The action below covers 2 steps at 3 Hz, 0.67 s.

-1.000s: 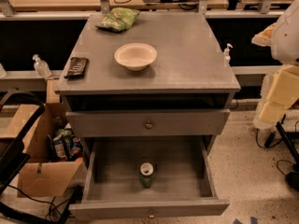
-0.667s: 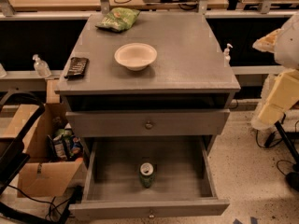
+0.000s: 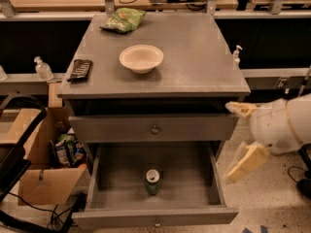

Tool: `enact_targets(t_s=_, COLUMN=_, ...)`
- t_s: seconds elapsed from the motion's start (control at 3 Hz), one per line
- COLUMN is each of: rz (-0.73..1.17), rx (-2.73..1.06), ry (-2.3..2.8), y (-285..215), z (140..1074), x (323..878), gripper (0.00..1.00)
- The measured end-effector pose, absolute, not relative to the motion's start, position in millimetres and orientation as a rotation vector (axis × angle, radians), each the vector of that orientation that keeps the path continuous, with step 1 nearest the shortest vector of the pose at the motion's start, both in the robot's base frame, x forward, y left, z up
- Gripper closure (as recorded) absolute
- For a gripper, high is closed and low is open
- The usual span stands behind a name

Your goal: Pick green can from middle drawer and place on counter

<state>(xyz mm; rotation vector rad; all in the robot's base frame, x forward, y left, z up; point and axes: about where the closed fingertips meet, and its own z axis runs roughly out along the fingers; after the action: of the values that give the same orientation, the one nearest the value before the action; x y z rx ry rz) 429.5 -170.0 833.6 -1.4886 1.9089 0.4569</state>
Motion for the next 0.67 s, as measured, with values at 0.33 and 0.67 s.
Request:
enact_targets(t_s=0.33, rz=0.553, rx=-1.284, ry=1.727, y=-153, z=812, x=443, gripper=0.0)
enact_targets(t_s=0.67, rz=0.519, rx=-1.141, ry=1.576, y=-181, z=820, x=439, gripper=0.0)
